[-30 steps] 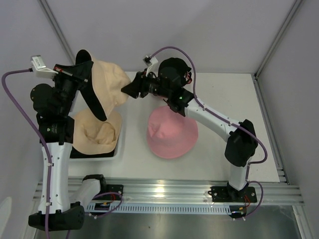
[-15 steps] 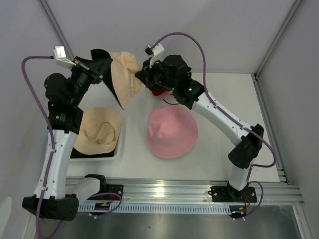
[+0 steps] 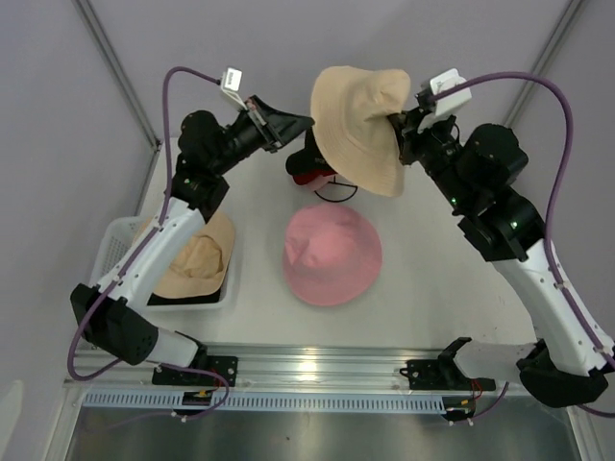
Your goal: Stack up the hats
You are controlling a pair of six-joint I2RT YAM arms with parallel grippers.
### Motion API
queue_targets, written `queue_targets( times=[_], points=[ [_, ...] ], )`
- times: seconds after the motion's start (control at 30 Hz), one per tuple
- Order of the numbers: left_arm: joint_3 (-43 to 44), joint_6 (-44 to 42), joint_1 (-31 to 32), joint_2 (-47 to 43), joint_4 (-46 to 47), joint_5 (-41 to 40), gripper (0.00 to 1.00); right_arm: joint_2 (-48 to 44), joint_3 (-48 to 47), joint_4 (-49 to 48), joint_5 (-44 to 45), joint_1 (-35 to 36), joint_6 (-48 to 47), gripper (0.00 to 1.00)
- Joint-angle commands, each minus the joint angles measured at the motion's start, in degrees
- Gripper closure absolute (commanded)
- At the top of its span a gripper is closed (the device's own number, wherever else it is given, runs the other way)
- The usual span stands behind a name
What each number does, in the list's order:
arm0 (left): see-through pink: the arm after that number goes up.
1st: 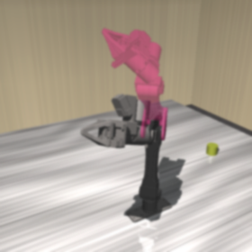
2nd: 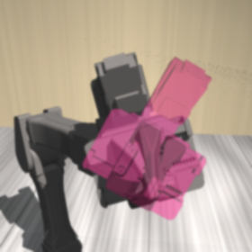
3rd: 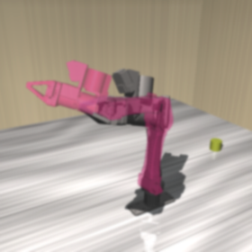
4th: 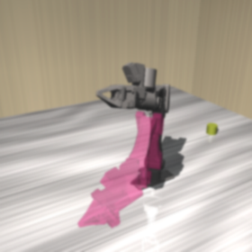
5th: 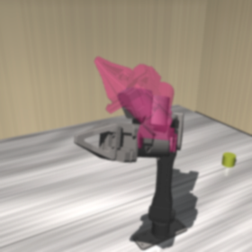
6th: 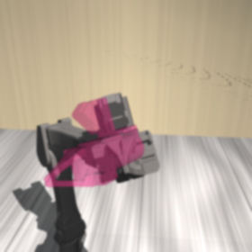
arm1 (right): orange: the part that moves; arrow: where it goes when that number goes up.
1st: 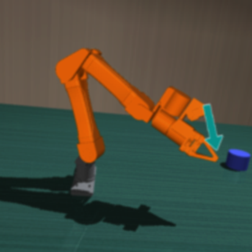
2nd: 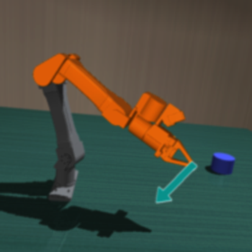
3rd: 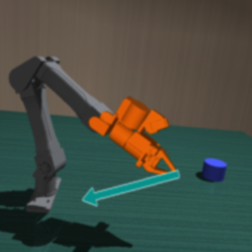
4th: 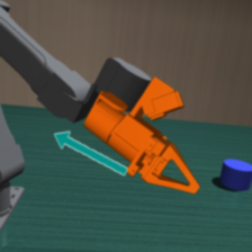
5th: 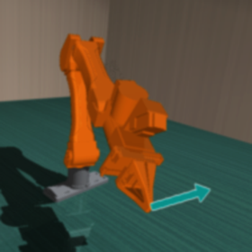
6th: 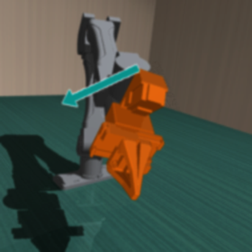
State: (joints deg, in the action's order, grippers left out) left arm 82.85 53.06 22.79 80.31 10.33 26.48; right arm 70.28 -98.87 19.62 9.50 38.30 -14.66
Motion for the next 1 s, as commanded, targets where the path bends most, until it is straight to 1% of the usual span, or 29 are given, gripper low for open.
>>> queue_targets(
  times=[0.0, 0.07, 0.1, 0.13, 0.17, 0.2, 0.23, 0.27, 0.33, 0.47, 0.53, 0.57, 0.67, 0.7, 0.87, 0.97],
  points=[
    [0.1, -0.1, 2.2, -0.6, 3.3, 2.6, 0.99, -3.7, 3.8, 2.4, -1.6, -0.2, 0.8, 1.00],
    [-4.3, -0.8, 2.3, -2.4, 3.6, 2.1, 0.99, -5.2, 5.5, 3.5, -3.1, 0.0, 1.6, 1.00],
    [-9.1, -1.5, 2.3, -5.1, 3.4, 1.2, 0.99, -5.9, 6.7, 4.7, -3.8, 0.1, 2.1, 1.00],
    [-10.8, -3.6, 2.5, -6.6, 2.0, 0.2, 0.99, -5.9, 7.2, 5.4, -4.0, 0.4, 2.6, 1.00],
    [-12.3, -4.4, 2.6, -8.3, 1.0, -1.8, 0.99, -5.9, 7.6, 6.0, -4.1, 0.6, 3.0, 1.00],
    [-15.0, -4.9, 2.8, -10.1, 0.1, -5.7, 0.99, -5.7, 8.1, 7.1, -4.6, 1.0, 3.3, 1.00],
    [-17.3, -5.7, 2.8, -13.0, -0.1, -6.4, 0.99, -5.5, 9.1, 7.4, -5.1, 1.8, 3.8, 1.00],
    [-18.2, -7.4, 2.8, -14.2, -3.5, -7.4, 0.99, -5.4, 9.7, 7.5, -5.5, 2.3, 4.0, 1.00],
    [-21.3, -8.8, 2.8, -18.1, -7.3, -9.8, 0.99, -5.2, 11.1, 8.0, -5.4, 3.6, 4.5, 1.00],
    [-29.5, -9.7, 2.8, -23.6, -10.3, -11.6, 0.99, -5.4, 12.8, 10.2, -4.8, 7.6, 6.1, 1.00],
    [-31.2, -10.0, 2.7, -24.8, -13.1, -13.5, 0.99, -6.4, 14.4, 9.7, -6.3, 8.5, 6.5, 1.00],
    [-33.5, -10.3, 2.7, -25.7, -13.8, -14.1, 0.99, -6.6, 15.7, 9.3, -6.9, 8.9, 6.7, 1.00],
    [-35.6, -10.9, 2.7, -26.6, -16.3, -15.9, 0.99, -5.5, 15.6, 10.2, -8.8, 9.9, 8.6, 1.00],
    [-36.1, -10.9, 2.7, -27.0, -17.8, -16.4, 0.99, -5.0, 14.8, 11.2, -11.4, 10.6, 9.4, 1.00],
    [-38.7, -11.5, 2.5, -29.2, -22.5, -20.9, 0.99, -3.3, 15.8, 11.8, -13.2, 14.2, 9.7, 1.00],
    [-41.1, -11.2, 2.2, -32.1, -24.3, -22.5, 0.99, -1.6, 15.8, 11.9, -13.1, 16.4, 9.6, 1.00]
  ],
)
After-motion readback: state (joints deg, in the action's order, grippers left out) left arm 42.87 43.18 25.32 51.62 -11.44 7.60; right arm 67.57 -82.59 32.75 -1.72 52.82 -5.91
